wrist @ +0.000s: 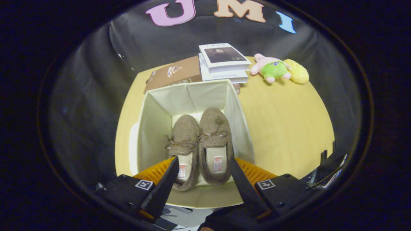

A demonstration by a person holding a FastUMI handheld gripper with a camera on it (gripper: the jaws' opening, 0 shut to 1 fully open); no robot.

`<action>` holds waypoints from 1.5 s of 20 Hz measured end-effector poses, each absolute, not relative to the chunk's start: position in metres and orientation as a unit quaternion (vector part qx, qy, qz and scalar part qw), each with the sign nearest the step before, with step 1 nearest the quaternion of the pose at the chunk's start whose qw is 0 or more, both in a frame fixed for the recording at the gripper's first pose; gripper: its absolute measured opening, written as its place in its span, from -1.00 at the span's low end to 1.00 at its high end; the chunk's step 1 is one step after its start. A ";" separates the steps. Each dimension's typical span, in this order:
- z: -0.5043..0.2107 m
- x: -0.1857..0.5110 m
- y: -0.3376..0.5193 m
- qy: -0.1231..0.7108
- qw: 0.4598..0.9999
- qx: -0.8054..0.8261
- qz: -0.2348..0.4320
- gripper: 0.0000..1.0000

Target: Open the storage box then place both shoes into the box .Put the left shoe in first, then the right shoe, with the right side of both shoes facing outward in a uniform manner.

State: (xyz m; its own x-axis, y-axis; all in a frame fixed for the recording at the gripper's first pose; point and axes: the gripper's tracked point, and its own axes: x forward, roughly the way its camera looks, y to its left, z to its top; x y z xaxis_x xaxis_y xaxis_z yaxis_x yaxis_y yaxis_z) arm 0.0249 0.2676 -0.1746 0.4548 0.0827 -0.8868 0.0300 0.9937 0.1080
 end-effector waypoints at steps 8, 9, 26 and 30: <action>-0.119 0.031 0.170 0.458 0.886 0.041 -0.064 0.98; -0.111 0.035 0.151 0.445 0.892 0.035 -0.078 0.98; -0.008 0.114 0.050 0.073 0.997 0.014 0.008 0.97; -0.011 0.110 0.044 0.056 0.998 0.012 0.005 0.97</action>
